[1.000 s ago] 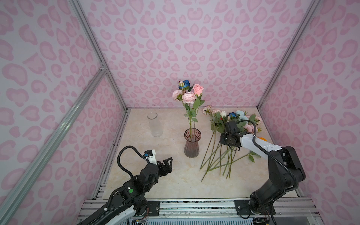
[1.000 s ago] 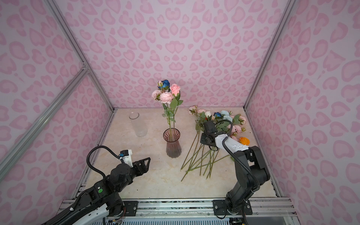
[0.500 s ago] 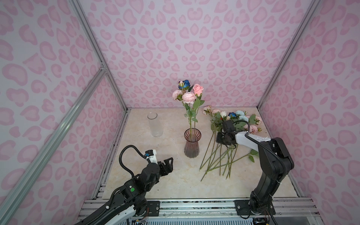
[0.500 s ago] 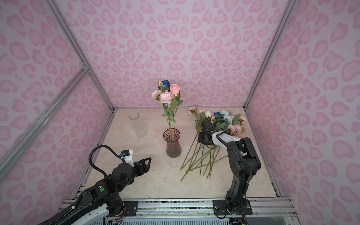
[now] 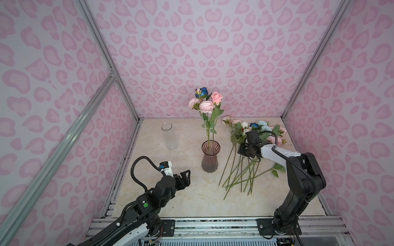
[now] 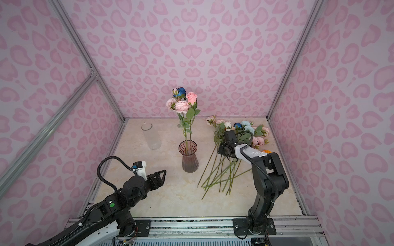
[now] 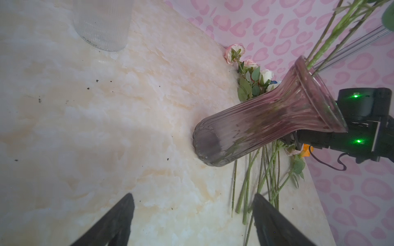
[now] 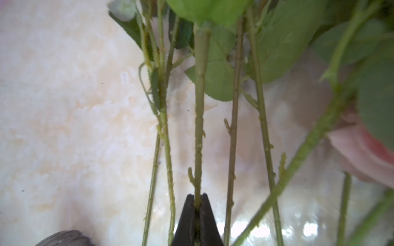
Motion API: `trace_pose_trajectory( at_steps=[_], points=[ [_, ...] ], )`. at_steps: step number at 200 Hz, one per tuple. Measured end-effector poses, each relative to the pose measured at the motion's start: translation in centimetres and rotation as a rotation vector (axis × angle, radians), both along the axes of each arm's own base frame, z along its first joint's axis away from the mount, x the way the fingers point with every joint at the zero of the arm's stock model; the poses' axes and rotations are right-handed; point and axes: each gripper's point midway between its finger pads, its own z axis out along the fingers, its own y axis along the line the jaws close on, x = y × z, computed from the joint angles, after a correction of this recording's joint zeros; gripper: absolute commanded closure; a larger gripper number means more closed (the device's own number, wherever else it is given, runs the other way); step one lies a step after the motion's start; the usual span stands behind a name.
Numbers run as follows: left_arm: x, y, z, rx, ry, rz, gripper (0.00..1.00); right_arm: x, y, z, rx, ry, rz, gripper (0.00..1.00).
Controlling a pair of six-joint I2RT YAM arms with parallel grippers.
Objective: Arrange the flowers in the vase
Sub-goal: 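Grasp a white rose stem with the right gripper and lift it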
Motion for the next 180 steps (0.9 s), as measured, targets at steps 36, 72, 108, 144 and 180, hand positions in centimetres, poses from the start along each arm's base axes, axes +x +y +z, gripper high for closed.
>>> trace_pose_trajectory(
  at_steps=[36,72,108,144,180],
  points=[
    [0.4,-0.6,0.5,0.013,0.005,-0.009,0.12,0.0,-0.3,6.8,0.040,-0.195,-0.010,0.99],
    [0.9,-1.5,1.7,0.031,-0.008,-0.037,0.16,-1.5,-1.0,12.4,0.063,-0.370,-0.016,0.99],
    [1.3,-3.3,4.2,0.043,-0.071,-0.130,0.19,-3.4,-1.2,19.6,0.063,-0.572,0.005,0.99],
    [1.8,-4.8,7.9,0.060,-0.189,-0.211,0.20,-6.6,-0.8,25.6,0.036,-0.757,0.046,0.99],
    [0.8,-7.9,12.7,0.046,-0.362,-0.392,0.22,-9.5,0.5,29.6,0.043,-0.894,0.109,0.98]
  ],
)
